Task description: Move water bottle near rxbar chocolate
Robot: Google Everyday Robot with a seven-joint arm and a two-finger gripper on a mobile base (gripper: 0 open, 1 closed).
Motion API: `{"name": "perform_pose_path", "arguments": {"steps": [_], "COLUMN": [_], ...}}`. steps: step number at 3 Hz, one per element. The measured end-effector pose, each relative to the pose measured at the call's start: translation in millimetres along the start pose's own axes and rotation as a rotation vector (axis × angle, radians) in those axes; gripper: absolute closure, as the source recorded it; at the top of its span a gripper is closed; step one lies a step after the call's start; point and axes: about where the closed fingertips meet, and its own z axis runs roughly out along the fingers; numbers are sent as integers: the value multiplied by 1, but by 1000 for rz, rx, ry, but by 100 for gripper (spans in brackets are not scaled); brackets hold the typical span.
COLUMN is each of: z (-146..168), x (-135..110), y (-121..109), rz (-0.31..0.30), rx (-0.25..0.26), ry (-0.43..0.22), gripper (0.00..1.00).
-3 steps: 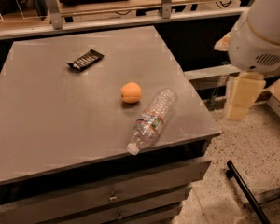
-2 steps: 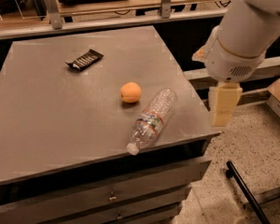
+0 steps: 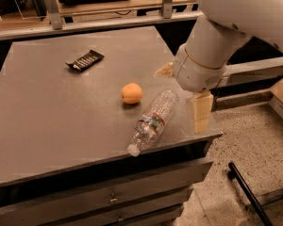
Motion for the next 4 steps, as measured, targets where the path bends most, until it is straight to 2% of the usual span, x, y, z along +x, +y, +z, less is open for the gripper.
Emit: {"name": "perform_pose_path", "arguments": {"steps": [1,2,3,4], "z": [15,29,29,32], "x": [-18,-31,-31,-32], "y": [-3,1,1,2], "rz": [-127,-245,-245,-292], "rx": [-28,-58,-58,-47], "ry": [-37,-45,-45,-9], "gripper": [0,0,0,0]}}
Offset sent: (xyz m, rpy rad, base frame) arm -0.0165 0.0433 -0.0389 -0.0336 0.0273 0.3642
